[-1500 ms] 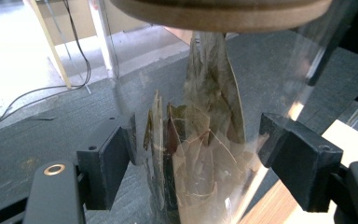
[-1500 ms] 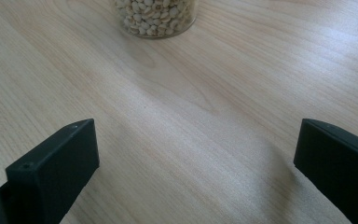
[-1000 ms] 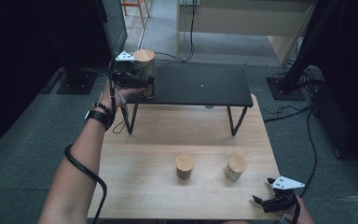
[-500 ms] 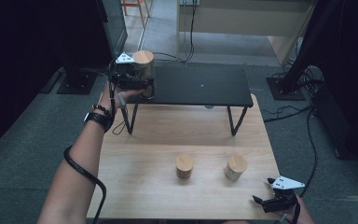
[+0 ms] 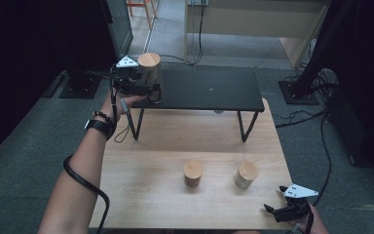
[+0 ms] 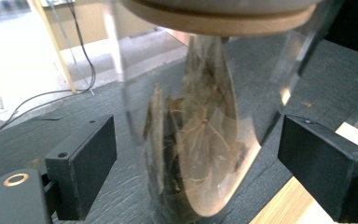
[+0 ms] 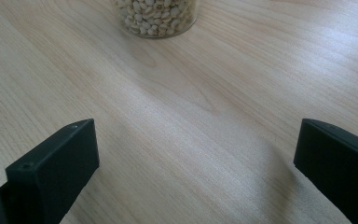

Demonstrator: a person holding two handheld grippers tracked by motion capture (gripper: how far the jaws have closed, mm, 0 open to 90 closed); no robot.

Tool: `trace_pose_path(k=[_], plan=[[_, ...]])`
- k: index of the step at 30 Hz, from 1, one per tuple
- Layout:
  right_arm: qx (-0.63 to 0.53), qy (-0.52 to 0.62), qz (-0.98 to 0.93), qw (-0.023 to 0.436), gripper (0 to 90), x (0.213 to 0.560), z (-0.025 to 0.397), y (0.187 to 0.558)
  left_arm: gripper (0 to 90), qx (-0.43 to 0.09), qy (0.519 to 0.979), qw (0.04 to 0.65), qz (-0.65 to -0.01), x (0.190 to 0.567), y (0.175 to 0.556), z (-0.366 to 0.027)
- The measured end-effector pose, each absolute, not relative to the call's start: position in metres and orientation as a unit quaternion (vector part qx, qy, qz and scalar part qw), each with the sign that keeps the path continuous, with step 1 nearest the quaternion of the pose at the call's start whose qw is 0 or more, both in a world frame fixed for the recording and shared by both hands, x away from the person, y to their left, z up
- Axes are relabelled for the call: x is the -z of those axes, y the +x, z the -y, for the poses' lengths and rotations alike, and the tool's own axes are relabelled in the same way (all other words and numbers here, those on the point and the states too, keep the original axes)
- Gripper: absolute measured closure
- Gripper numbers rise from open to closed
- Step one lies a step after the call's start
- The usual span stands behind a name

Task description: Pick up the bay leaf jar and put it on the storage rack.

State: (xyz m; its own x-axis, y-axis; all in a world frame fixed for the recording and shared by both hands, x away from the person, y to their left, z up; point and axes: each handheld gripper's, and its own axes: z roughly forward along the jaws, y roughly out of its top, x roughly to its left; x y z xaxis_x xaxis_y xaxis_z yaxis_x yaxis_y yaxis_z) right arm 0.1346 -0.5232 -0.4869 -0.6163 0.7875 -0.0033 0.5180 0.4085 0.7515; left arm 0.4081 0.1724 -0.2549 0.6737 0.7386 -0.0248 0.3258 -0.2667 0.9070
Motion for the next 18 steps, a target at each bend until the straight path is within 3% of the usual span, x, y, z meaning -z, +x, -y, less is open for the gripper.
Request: trace_pose_path(k=[8,10,18], plan=[[-0.370,0.399,-0.819,0.181,0.0,0.487,0.523,0.135,11.6,-0.205,0.768,0.499,-0.345,0.257,0.402,-0.183],[-0.370,0.400,-0.819,0.181,0.0,0.487,0.523,0.135,5.6,-0.203,0.772,0.493,-0.346,0.257,0.401,-0.183],[-0.369,0.400,-0.819,0.182,0.0,0.487,0.523,0.135,3.0,-0.198,0.779,0.490,-0.339,0.265,0.394,-0.189]])
